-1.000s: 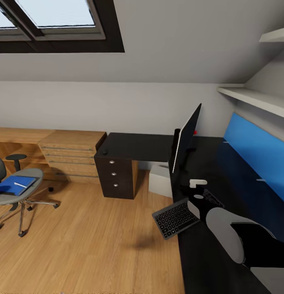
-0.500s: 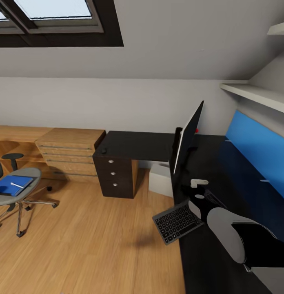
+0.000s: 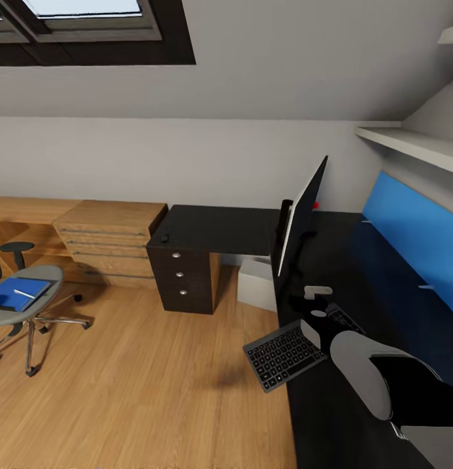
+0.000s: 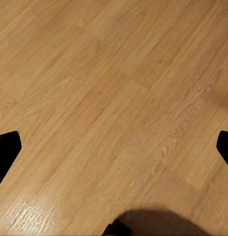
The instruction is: In the bedroom, organize the workspace by keeping the computer under the desk, ensuring the monitor is on the desk, placing the keyboard on the desk next to the monitor, placing the mouse on the desk next to the keyboard, moving the folder from the swivel chair onto the desk next to the mouse, stacking the notebook on top of the folder with the pen on top of the notebook, and positioning the swivel chair next to the desk.
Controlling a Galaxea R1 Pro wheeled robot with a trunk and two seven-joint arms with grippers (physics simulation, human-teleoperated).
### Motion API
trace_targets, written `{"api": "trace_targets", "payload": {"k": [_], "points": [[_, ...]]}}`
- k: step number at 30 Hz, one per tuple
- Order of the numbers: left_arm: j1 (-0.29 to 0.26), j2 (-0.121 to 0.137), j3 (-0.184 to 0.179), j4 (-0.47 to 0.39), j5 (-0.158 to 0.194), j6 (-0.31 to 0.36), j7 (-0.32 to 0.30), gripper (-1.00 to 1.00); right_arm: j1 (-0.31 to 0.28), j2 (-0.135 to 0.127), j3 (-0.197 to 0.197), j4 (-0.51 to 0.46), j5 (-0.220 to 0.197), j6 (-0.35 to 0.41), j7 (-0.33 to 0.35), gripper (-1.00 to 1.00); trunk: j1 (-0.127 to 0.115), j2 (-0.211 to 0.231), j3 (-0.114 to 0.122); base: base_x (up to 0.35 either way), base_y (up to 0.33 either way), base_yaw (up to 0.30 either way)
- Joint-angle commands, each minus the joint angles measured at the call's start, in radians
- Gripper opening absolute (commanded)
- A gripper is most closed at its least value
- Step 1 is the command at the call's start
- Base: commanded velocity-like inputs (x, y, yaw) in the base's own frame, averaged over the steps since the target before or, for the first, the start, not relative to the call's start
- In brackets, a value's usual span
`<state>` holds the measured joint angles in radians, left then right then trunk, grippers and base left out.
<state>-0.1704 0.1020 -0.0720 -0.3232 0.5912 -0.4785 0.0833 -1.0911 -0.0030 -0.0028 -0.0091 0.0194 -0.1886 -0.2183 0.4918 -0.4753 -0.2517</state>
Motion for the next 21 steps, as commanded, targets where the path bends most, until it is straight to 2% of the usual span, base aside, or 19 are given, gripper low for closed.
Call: {"api": "trace_targets", "payload": {"k": [1,21], "points": [[0.000,0.001,-0.008,0.000,0.001,-0.003,0.009,1.00,-0.001,0.000,0.000,0.001,0.002,-0.003,-0.003,1.00,0.000,-0.002,-0.003,0.002,0.000,0.000],[0.000,0.001,-0.007,0.000,0.001,-0.003,0.009,1.00,-0.001,-0.001,0.000,0.002,0.002,-0.003,-0.005,1.00,0.000,-0.002,-0.034,0.000,0.000,0.000]]}}
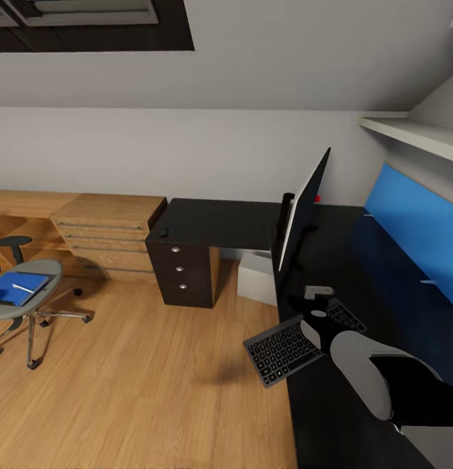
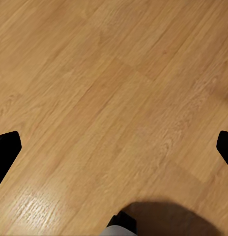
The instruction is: In the bedroom, organize the workspace by keeping the computer under the desk, ensuring the monitor is on the desk, placing the keyboard on the desk next to the monitor, placing the mouse on the desk next to the keyboard, moving the folder from the swivel chair onto the desk next to the mouse, stacking the notebook on top of the folder with the pen on top of the notebook, and positioning the swivel chair next to the desk.
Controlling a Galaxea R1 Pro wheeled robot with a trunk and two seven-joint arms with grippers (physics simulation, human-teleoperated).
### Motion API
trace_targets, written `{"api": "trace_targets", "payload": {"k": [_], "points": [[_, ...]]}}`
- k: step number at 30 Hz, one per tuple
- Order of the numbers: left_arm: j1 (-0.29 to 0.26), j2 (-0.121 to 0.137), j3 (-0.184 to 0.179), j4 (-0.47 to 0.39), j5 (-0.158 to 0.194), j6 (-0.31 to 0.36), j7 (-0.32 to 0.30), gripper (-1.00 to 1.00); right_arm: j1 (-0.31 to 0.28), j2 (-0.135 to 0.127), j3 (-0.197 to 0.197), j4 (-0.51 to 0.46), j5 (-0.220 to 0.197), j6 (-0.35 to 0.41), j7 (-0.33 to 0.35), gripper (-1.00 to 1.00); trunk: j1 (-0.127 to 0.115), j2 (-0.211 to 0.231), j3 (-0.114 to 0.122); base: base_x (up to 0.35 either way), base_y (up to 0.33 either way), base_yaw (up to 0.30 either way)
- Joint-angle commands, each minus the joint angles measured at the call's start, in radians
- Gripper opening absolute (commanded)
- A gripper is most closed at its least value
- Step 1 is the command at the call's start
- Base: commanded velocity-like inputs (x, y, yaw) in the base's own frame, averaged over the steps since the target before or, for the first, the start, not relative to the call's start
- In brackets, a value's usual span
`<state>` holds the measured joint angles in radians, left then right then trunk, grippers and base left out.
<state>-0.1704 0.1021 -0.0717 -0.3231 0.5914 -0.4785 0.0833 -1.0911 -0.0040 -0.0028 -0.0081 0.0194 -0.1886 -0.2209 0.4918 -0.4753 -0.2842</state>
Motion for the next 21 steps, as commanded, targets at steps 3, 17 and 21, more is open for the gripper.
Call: {"api": "trace_targets", "payload": {"k": [3,17,21], "points": [[0.000,0.001,-0.008,0.000,0.001,-0.003,0.009,1.00,-0.001,-0.014,0.000,0.002,0.001,-0.003,-0.003,1.00,0.000,-0.002,-0.006,0.000,0.000,0.000],[-0.001,0.000,-0.008,0.000,-0.001,-0.005,0.009,1.00,-0.001,-0.035,0.000,0.003,0.000,-0.066,-0.065,1.00,0.000,-0.002,-0.028,0.000,0.000,0.000],[0.000,0.000,-0.008,0.000,-0.002,-0.005,0.009,1.00,-0.001,-0.035,0.000,0.004,-0.001,-0.076,-0.081,1.00,0.000,-0.002,-0.034,0.000,0.000,0.000]]}}
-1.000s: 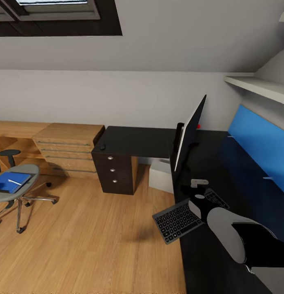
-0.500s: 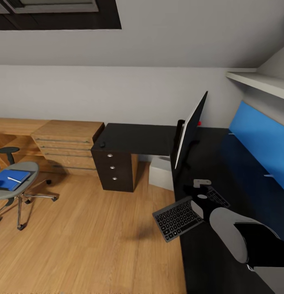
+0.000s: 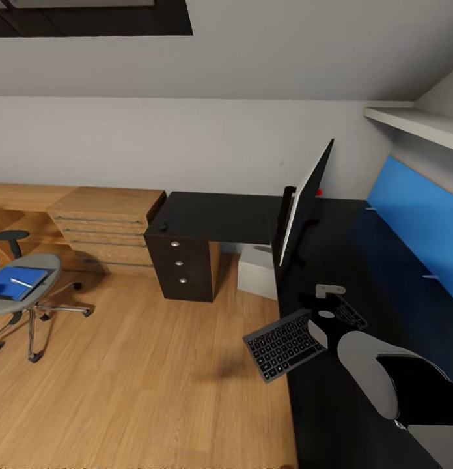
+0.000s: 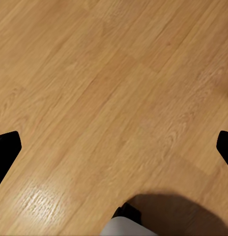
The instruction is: In the bedroom, organize the workspace by keeping the computer under the desk, ensuring the monitor is on the desk, placing the keyboard on the desk next to the monitor, placing the mouse on the desk next to the keyboard, moving the folder from the swivel chair onto the desk next to the mouse, stacking the notebook on top of the folder with the pen on top of the notebook, and positioning the swivel chair next to the desk.
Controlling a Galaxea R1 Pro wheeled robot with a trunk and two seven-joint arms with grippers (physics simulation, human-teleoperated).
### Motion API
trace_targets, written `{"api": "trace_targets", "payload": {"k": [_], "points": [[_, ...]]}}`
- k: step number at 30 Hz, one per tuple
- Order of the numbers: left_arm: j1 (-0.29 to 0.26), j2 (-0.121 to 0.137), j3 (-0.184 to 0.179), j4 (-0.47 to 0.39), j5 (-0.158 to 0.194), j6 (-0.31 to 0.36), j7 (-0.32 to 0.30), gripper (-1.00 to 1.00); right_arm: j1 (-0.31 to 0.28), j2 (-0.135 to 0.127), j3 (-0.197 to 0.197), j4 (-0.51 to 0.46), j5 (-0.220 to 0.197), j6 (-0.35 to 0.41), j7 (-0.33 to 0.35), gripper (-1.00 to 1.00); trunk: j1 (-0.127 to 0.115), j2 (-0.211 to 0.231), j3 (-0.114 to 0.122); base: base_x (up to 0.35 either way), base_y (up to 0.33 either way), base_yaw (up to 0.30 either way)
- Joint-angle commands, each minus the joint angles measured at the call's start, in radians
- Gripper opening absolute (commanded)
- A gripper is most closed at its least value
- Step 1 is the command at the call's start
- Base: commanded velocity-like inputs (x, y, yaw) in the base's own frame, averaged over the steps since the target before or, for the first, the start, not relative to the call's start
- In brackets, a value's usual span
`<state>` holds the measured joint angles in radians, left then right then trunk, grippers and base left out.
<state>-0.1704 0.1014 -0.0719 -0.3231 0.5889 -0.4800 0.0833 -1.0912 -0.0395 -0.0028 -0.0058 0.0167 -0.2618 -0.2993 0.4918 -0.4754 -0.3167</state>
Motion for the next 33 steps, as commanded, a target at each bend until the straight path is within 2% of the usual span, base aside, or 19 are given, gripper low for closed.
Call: {"api": "trace_targets", "payload": {"k": [1,33], "points": [[-0.001,0.001,-0.008,0.000,0.001,-0.003,0.009,1.00,-0.001,0.000,0.000,0.002,0.002,-0.004,-0.004,1.00,0.000,-0.002,-0.003,0.000,0.000,0.000],[0.000,0.001,-0.008,-0.001,0.002,-0.003,0.009,1.00,0.007,0.001,0.001,0.003,0.000,-0.008,-0.010,1.00,0.000,-0.002,-0.053,0.000,0.000,0.000]]}}
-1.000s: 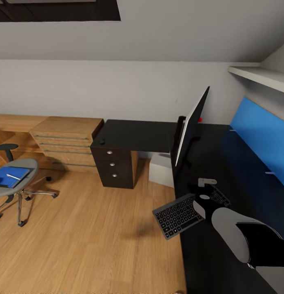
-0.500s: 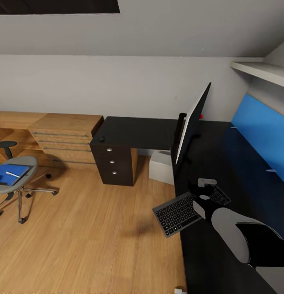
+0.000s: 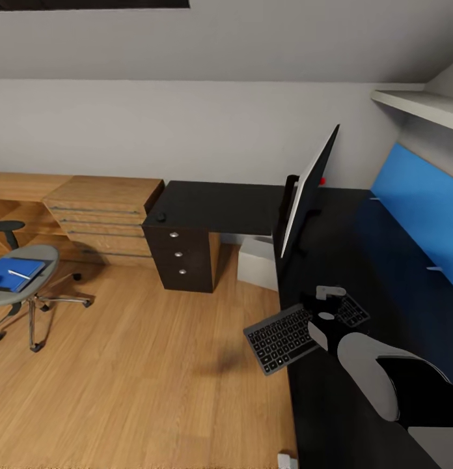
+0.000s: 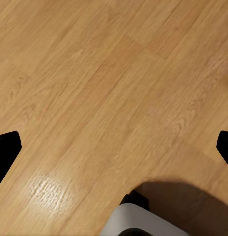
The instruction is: In the bedroom, organize the workspace by keeping the computer under the desk, ensuring the monitor is on the desk, placing the keyboard on the desk next to the monitor, placing the mouse on the desk next to the keyboard, moving the folder from the swivel chair onto the desk next to the mouse, stacking the notebook on top of the folder with the pen on top of the notebook, and positioning the swivel chair next to the desk.
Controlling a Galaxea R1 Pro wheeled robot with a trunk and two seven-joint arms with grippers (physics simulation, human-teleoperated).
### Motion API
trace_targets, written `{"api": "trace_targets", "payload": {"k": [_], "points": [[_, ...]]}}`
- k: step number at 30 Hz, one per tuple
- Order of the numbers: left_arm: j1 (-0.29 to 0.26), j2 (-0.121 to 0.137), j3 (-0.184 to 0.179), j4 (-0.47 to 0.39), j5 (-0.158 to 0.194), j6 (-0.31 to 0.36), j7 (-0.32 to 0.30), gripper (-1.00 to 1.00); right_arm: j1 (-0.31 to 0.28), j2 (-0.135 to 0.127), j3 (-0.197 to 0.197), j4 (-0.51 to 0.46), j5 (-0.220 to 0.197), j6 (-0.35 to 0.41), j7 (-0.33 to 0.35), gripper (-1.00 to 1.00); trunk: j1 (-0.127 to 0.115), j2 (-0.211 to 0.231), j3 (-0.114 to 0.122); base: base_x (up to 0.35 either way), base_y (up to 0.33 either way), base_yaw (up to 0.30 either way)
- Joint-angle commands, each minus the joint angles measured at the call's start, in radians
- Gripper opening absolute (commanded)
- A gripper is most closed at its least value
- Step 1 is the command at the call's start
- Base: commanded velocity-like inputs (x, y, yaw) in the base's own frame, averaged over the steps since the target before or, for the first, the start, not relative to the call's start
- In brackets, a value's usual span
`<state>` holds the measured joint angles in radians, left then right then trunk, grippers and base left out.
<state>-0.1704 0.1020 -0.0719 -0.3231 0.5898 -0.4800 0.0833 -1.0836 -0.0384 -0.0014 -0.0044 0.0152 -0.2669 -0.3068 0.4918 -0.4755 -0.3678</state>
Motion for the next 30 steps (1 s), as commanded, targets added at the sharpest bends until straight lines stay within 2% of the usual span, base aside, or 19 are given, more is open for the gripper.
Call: {"api": "trace_targets", "payload": {"k": [1,13,30], "points": [[-0.001,0.001,-0.008,0.000,0.001,-0.003,0.009,1.00,-0.001,0.000,0.000,0.001,0.002,-0.003,-0.003,1.00,0.000,-0.002,-0.003,0.000,0.000,0.000],[-0.001,0.001,-0.008,0.000,0.001,-0.003,0.009,1.00,-0.001,0.000,0.000,0.001,0.003,-0.003,-0.003,1.00,0.000,-0.002,-0.020,0.000,0.000,0.000],[0.000,0.000,-0.008,0.000,0.000,-0.003,0.009,1.00,-0.001,0.000,0.000,0.001,0.003,-0.001,-0.003,1.00,0.000,-0.002,-0.023,0.000,0.000,0.000]]}}
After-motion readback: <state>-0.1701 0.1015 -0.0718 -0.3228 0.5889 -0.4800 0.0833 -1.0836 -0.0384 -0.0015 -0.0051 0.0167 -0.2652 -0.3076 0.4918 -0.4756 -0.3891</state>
